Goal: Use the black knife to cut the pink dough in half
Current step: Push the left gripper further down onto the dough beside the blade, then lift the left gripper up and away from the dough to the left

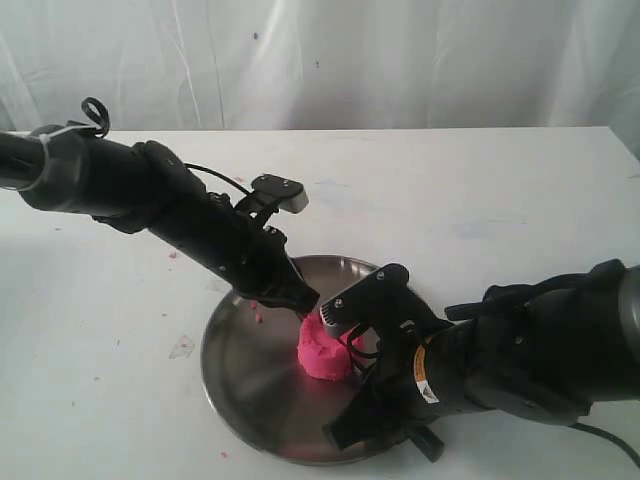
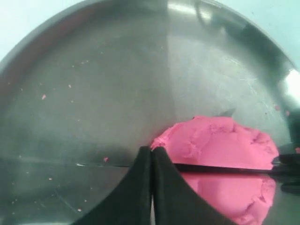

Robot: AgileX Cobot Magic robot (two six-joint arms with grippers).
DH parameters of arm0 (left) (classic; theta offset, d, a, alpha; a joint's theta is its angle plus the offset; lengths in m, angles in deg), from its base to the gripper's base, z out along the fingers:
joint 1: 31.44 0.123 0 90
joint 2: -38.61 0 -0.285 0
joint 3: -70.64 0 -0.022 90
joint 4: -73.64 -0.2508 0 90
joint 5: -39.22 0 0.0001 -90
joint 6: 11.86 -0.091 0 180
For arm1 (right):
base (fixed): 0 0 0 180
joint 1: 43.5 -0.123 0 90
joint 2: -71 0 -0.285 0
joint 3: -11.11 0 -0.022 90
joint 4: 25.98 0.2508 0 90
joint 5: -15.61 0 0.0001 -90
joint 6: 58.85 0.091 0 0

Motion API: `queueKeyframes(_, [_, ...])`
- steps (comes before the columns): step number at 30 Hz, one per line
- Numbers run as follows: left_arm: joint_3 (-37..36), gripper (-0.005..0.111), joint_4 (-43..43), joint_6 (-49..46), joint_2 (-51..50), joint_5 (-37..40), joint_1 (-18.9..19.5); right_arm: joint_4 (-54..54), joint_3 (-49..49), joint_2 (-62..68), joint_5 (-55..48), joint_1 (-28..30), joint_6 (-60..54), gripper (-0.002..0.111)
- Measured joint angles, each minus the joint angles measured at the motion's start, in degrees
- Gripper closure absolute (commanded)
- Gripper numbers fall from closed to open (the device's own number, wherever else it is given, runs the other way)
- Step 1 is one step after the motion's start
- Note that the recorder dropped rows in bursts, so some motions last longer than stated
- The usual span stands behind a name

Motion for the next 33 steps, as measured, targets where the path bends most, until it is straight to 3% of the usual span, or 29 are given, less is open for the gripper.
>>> queueKeyframes(16, [0.00, 0.107, -1.59, 0.02, 2.98, 1.08, 0.00, -0.11, 0.00, 0.00, 0.00, 0.00, -0.11, 0.108])
queueKeyframes(25, [0.00, 0.107, -3.40, 1.90, 10.75, 2.13, 0.00, -0.22, -0.12, 0.86, 0.11, 0.00, -0.33, 0.108])
queueKeyframes(33, [0.00, 0.107, -11.97, 9.78, 20.98, 3.77, 0.00, -0.32, -0.86, 1.22, 0.20, 0.00, -0.38, 0.108])
